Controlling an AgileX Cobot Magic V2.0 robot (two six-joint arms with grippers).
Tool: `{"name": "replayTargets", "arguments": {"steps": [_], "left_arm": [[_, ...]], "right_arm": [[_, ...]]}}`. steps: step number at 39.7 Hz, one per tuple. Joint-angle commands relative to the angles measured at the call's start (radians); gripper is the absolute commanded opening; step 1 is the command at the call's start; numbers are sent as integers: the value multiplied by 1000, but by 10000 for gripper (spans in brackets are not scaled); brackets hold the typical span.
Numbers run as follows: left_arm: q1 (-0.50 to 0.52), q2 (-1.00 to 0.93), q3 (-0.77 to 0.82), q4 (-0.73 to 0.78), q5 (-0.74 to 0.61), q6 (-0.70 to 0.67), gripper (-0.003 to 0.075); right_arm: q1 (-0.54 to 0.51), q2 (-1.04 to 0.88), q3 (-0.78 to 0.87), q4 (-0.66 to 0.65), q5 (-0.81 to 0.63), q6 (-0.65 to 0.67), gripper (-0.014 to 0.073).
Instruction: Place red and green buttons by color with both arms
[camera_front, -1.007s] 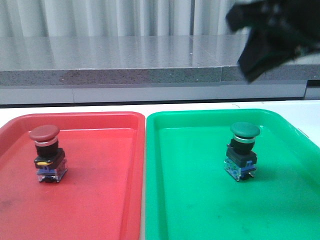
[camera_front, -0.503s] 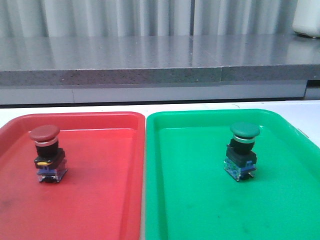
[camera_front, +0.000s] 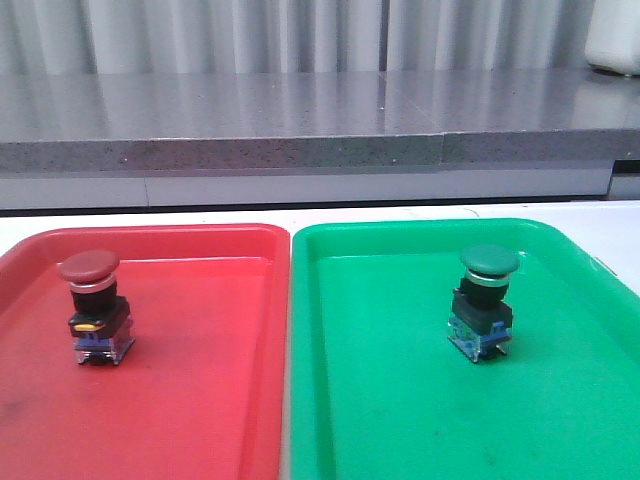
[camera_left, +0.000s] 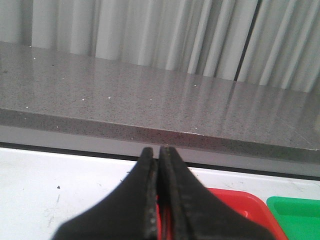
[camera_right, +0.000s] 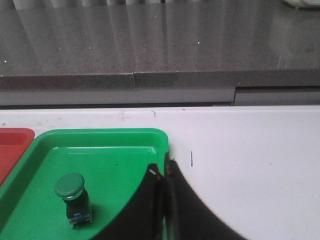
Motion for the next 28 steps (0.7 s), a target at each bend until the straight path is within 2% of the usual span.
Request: {"name": "replayTargets", "arguments": {"steps": [1, 28], "left_arm": [[1, 11, -24, 0, -80, -4, -20], [1, 11, -24, 0, -80, -4, -20]], "right_arm": [[-4, -56, -12, -26, -90, 1, -125], [-4, -87, -12, -26, -90, 1, -125]]}}
